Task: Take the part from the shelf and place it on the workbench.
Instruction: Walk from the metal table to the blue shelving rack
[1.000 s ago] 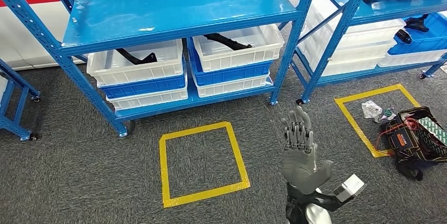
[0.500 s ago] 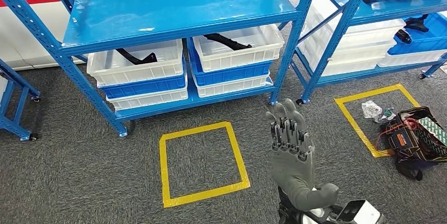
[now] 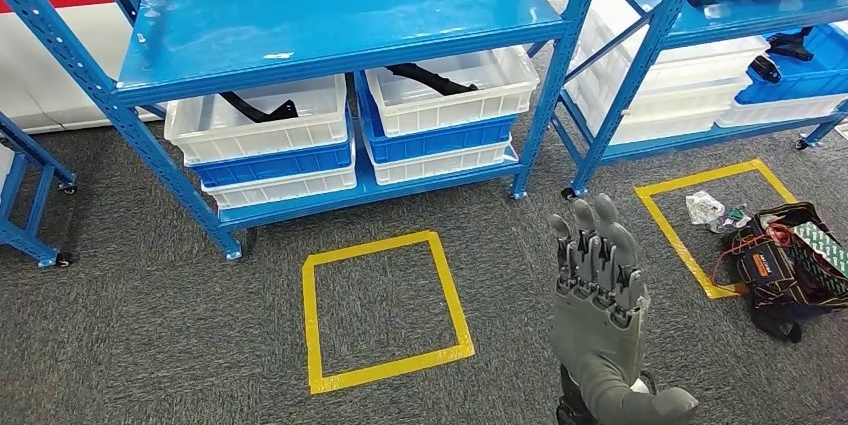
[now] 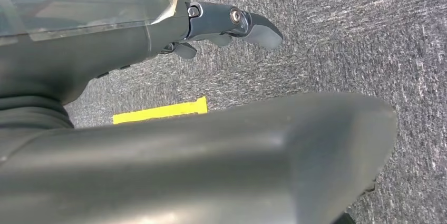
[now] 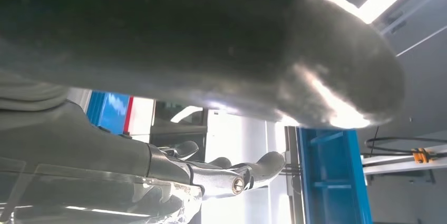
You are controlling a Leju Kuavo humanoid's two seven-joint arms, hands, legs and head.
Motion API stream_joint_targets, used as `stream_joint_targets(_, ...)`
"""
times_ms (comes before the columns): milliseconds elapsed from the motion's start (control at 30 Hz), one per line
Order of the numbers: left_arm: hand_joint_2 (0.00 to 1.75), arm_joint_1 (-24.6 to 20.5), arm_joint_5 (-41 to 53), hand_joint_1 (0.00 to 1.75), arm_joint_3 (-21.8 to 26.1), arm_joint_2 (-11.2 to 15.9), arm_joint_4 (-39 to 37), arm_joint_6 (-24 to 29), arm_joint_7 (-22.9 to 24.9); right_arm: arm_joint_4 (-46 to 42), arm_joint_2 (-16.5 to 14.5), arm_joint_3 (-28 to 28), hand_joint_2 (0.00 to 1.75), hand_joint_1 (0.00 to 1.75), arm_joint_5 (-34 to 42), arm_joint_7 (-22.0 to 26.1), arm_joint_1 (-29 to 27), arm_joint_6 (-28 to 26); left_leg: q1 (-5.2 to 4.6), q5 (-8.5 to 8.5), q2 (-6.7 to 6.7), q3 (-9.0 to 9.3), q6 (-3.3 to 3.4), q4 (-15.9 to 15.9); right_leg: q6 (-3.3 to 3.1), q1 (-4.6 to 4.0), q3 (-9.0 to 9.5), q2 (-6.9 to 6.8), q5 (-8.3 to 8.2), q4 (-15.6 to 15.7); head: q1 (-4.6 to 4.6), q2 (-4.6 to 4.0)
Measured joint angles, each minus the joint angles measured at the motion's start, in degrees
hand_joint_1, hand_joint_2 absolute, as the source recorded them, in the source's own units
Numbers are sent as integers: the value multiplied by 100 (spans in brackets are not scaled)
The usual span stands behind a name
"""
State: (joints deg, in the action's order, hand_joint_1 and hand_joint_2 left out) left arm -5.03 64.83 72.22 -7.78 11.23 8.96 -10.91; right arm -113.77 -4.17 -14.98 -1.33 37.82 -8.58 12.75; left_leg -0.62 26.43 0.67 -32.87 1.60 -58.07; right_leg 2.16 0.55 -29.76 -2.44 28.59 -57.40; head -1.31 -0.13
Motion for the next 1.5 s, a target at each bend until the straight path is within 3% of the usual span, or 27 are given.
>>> stream_joint_targets(233, 0, 2, 3, 0, -1, 2, 0, -19, -7, -127, 61, 11, 0, 0, -15, -1, -89, -54, -3, 3, 0, 1, 2, -4, 2, 2, 0, 0, -2, 4, 1, 0)
stream_joint_targets(400, 0, 7, 32, 0, -1, 15, 0, -24, -9, -182, 68, 24, 0, 0, -54, -1, -122, -182, -25, 25, -15, -25, 74, -17, 47, 54, 12, -17, -23, 32, -4, 0)
stream_joint_targets(467, 0, 11, 44, 0, -2, 17, 1, -25, -9, -227, 67, 32, 0, 0, -74, -1, -134, -213, 17, -19, -27, 10, 118, 63, 66, 50, -28, 26, 27, -46, -4, 0)
stream_joint_targets(533, 0, 11, 45, 0, -3, 20, 1, -27, -9, -259, 73, 51, 0, 0, -89, -1, -161, -243, 70, -60, -44, 49, 155, 130, 39, 44, -257, 137, 255, -514, 17, 0)
stream_joint_targets(600, 0, 11, 45, 0, -3, 20, 1, -31, -10, -266, 86, 79, 0, 0, -97, -1, -199, -279, 79, -62, -75, 46, 161, 135, 9, 51, -643, 200, 540, -1279, 39, 0)
stream_joint_targets(633, 0, 13, 44, 0, -3, 17, 0, -33, -10, -266, 93, 92, 0, 0, -103, -1, -214, -299, 83, -59, -93, 46, 155, 134, 26, 62, -789, 207, 600, -1547, 43, 0)
stream_joint_targets(667, 0, 15, 44, 0, -3, 15, 0, -33, -9, -266, 97, 99, 0, 0, -109, -1, -222, -319, 92, -55, -112, 49, 143, 131, 69, 78, -834, 208, 568, -1600, 44, 0)
stream_joint_targets(700, 0, 18, 43, 0, -3, 14, 0, -34, -9, -266, 101, 105, 0, 0, -116, -1, -226, -340, 106, -48, -134, 58, 120, 126, 132, 99, -771, 208, 457, -1436, 44, 0)
stream_joint_targets(767, 0, 22, 43, 0, -3, 16, 1, -35, -10, -269, 107, 114, 0, 0, -127, -1, -224, -370, 133, -13, -177, 71, 39, 80, 269, 153, -426, 217, 144, -688, 54, 0)
stream_joint_targets(800, 0, 22, 43, 0, -3, 24, 1, -35, -10, -271, 110, 117, 0, 0, -130, -1, -226, -379, 137, 18, -197, 66, -15, 43, 279, 169, -278, 232, 38, -371, 70, 0)
stream_joint_targets(867, 0, 24, 44, 0, -3, 32, 1, -34, -10, -283, 115, 125, 0, 0, -131, -1, -235, -388, 124, 59, -218, 52, -104, 6, 182, 163, -154, 256, -17, -124, 81, 0)
stream_joint_targets(933, 0, 30, 46, 0, -3, 28, 0, -33, -11, -294, 116, 133, 0, 0, -133, -1, -244, -415, 144, 58, -223, 60, -155, 28, 46, 145, -139, 259, -24, -123, 65, 0)
stream_joint_targets(1000, 0, 34, 49, 0, -3, 33, 0, -32, -13, -303, 114, 140, 0, 0, -140, 0, -245, -456, 173, 150, -184, 8, -193, -112, -39, 153, -123, 253, -27, -116, 56, 0)
stream_joint_targets(1033, 0, 35, 52, 0, -3, 33, 0, -31, -14, -310, 113, 142, 0, 0, -143, 0, -246, -478, 181, 272, -156, -97, -209, -331, -75, 158, -112, 245, -23, -112, 49, 0)
stream_joint_targets(1100, 0, 39, 58, 0, -3, 32, 0, -30, -17, -320, 114, 145, 0, 0, -148, 0, -249, -512, 179, 600, -110, -491, -226, -1065, -127, 129, -100, 227, 1, -112, 34, 0)
stream_joint_targets(1167, 0, 54, 64, 0, -3, 36, 0, -30, -16, -321, 115, 150, 0, 0, -149, -1, -252, -545, 179, 713, -100, -841, -217, -1610, -163, 94, -80, 218, 27, -113, 32, 0)
stream_joint_targets(1200, 0, 65, 66, 0, -3, 40, 0, -30, -14, -321, 115, 152, 0, 0, -148, 0, -253, -558, 177, 607, -98, -879, -197, -1598, -178, 78, -57, 217, 44, -113, 33, 0)
stream_joint_targets(1233, 0, 73, 68, 0, -3, 45, 0, -31, -11, -322, 115, 153, 0, 0, -148, 0, -252, -568, 173, 397, -95, -787, -163, -1341, -186, 65, -23, 219, 65, -113, 32, 0)
stream_joint_targets(1267, 0, 79, 69, 0, -3, 51, 0, -31, -9, -323, 115, 154, 0, 0, -148, 0, -251, -577, 162, 154, -85, -621, -114, -950, -188, 57, 13, 220, 91, -111, 32, 0)
stream_joint_targets(1333, 0, 76, 72, 0, -3, 65, 0, -33, -10, -325, 115, 155, 0, 0, -147, -1, -249, -600, 121, -97, -55, -314, -42, -299, -151, 22, 51, 220, 152, -108, 35, 0)
stream_joint_targets(1433, 0, 84, 84, 0, -5, 75, -1, -34, -15, -327, 115, 158, 0, 0, -137, -1, -242, -638, 58, -53, -55, -216, -3, -112, -55, 17, 66, 207, 215, -73, 37, 0)
stream_joint_targets(1500, 0, 102, 95, 0, -9, 81, -2, -34, -22, -336, 118, 160, 0, 0, -128, 0, -232, -663, 71, -58, -73, -131, 47, -23, -8, 21, 72, 200, 277, -157, 42, 0)
